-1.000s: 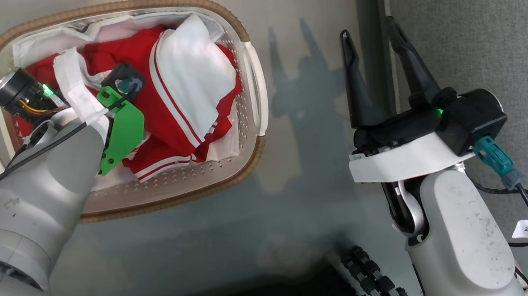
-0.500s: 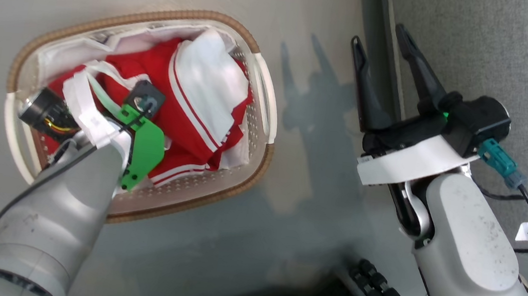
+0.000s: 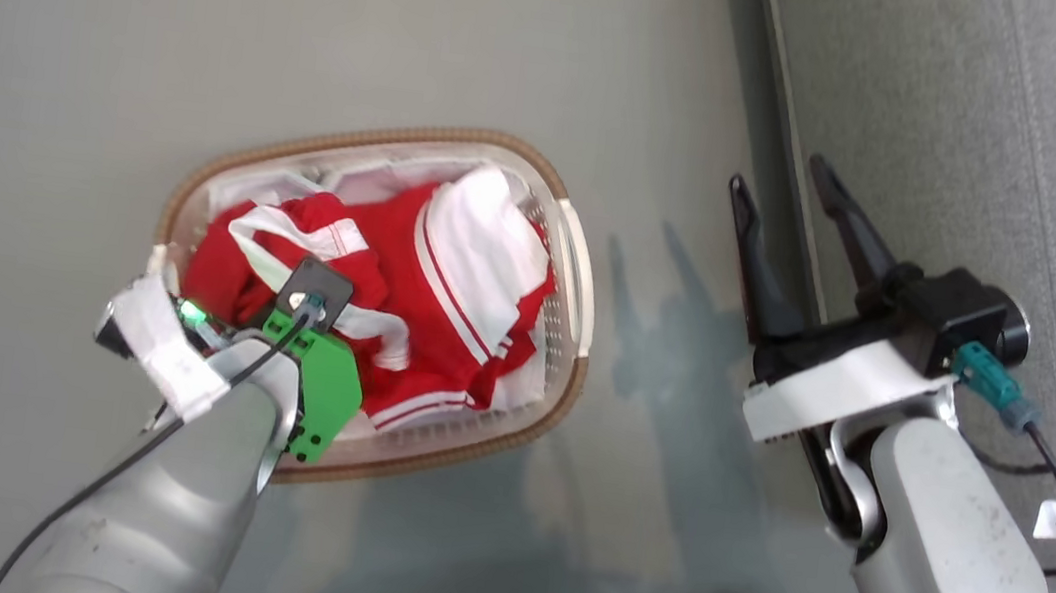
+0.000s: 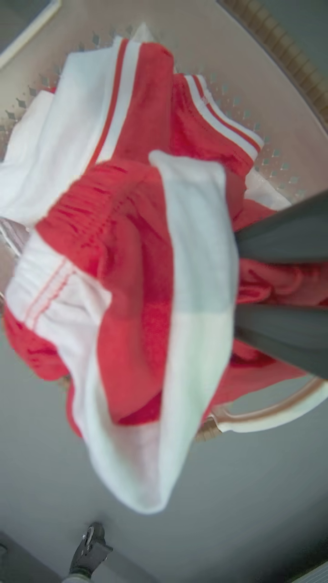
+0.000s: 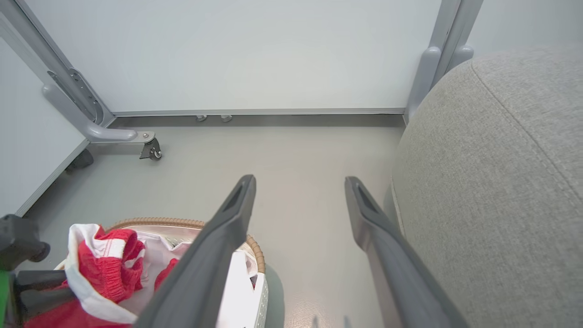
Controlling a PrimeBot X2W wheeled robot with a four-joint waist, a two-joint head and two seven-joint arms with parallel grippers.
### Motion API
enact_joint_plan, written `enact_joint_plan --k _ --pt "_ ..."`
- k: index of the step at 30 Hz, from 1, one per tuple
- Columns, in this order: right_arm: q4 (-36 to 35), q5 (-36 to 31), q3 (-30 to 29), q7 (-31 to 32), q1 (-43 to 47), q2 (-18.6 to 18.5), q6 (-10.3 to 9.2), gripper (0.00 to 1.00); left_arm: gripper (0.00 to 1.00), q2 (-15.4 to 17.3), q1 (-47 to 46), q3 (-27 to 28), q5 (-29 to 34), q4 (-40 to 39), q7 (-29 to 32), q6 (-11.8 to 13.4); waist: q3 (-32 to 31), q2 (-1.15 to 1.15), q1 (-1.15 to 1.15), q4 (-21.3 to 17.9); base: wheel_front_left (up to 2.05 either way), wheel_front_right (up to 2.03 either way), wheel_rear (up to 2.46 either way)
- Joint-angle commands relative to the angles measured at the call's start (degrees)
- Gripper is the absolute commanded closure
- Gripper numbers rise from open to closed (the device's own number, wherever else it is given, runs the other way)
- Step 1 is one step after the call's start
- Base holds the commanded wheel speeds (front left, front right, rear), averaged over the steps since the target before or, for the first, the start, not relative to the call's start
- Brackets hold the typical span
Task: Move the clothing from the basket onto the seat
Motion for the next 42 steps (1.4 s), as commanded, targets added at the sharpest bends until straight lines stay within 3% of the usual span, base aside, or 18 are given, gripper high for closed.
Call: enact_joint_plan --k 1,9,23,33,42 --pt "0.5 -0.3 -0.2 -0.1 1.7 -0.5 -0.02 0.00 1.00 0.0 1.6 0.5 -1.2 -0.5 -1.6 0.3 -6.9 0.00 0.00 3.6 0.00 0.00 0.00" --pt "1.9 -0.9 -0.9 -0.1 7.7 -1.6 -0.02 0.00 1.00 -0.2 6.9 0.9 -6.4 -6.8 -7.2 -0.1 -15.9 0.00 0.00 6.0 0.00 0.00 0.00" --pt "4.1 -1.8 0.1 -0.1 16.9 -0.9 -0.02 0.00 1.00 -0.2 16.1 3.6 -12.0 -27.7 -7.6 1.6 -28.5 0.00 0.00 7.6 0.00 0.00 0.00" --pt "4.7 -2.0 1.1 -0.1 21.4 -0.6 -0.02 0.00 1.00 -0.2 20.6 5.7 -15.2 -38.3 -7.5 1.0 -34.5 0.00 0.00 7.7 0.00 0.00 0.00" --pt "3.9 -2.4 5.4 -0.1 21.1 -1.2 -0.02 0.00 1.00 -0.2 21.7 3.8 -18.7 -43.7 -6.7 1.7 -34.8 0.00 0.00 8.8 0.00 0.00 0.00"
